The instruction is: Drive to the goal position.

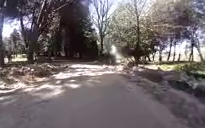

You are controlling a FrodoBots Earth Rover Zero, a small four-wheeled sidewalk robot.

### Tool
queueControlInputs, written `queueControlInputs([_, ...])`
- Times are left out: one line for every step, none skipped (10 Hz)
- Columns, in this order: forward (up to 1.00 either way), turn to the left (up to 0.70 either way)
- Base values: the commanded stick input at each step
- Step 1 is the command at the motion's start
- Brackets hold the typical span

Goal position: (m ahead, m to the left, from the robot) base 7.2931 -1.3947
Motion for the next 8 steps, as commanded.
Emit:
queueControlInputs([0.70, 0.00])
queueControlInputs([0.70, 0.00])
queueControlInputs([0.70, 0.00])
queueControlInputs([0.70, 0.00])
queueControlInputs([0.70, 0.00])
queueControlInputs([0.70, 0.00])
queueControlInputs([0.70, 0.00])
queueControlInputs([0.70, 0.00])
